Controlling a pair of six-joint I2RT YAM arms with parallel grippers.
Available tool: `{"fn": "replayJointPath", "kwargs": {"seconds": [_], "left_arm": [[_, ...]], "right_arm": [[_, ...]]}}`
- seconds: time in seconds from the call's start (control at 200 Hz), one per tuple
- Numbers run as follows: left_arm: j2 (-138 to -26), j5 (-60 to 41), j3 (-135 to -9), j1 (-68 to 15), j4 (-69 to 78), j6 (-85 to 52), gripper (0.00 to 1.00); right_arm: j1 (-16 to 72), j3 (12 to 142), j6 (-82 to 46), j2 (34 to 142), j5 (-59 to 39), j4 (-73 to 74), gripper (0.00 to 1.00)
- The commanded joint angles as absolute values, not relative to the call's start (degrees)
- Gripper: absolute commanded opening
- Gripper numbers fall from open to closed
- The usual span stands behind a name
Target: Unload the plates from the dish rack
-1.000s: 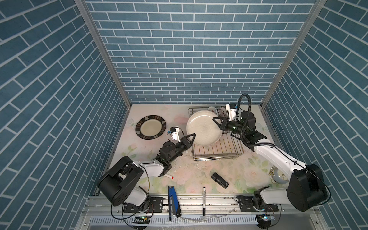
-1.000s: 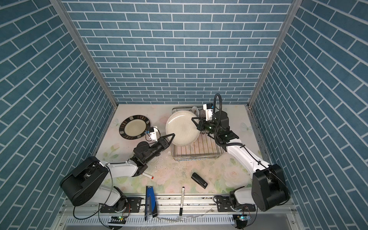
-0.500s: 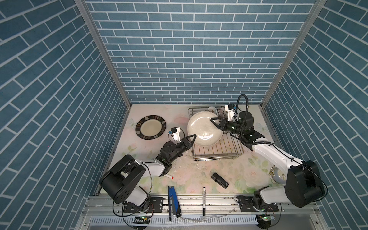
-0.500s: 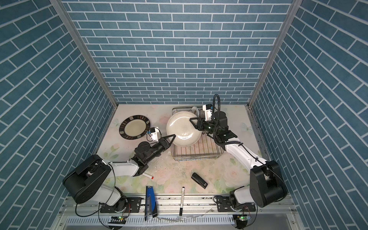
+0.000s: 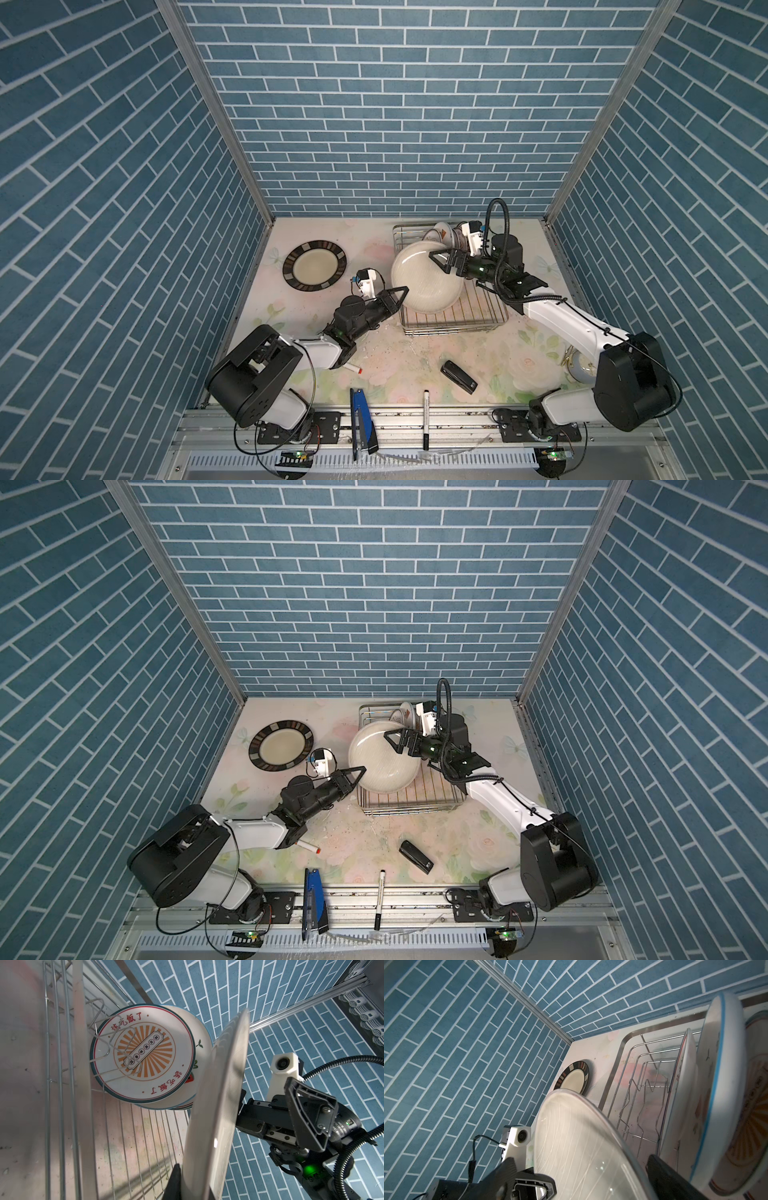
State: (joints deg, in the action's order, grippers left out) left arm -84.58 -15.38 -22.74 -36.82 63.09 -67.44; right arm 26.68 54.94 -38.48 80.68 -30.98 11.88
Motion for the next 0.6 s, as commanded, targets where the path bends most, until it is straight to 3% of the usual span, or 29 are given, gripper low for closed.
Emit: {"fn": "replayJointPath", "kwargs": {"seconds": [0.0,0.375,0.595], "left_arm": [[-81.0,-16.9,-23.3,-36.2,72.1,-69.1,0.0],[-76.5,-17.8,-20.0,-33.4,71.3,-71.0,0.0],[-71.7,-17.7,-18.5,-30.5,65.7,-70.5,0.0]], "right_arm": [[27.3,57.5,-36.6,80.4,-29.1,9.5,0.99],[27.4,55.7,-34.0,76.8,-25.3,8.8,0.99],[27.5,52.7,-33.0,74.0,-28.2,14.1,0.99]]}}
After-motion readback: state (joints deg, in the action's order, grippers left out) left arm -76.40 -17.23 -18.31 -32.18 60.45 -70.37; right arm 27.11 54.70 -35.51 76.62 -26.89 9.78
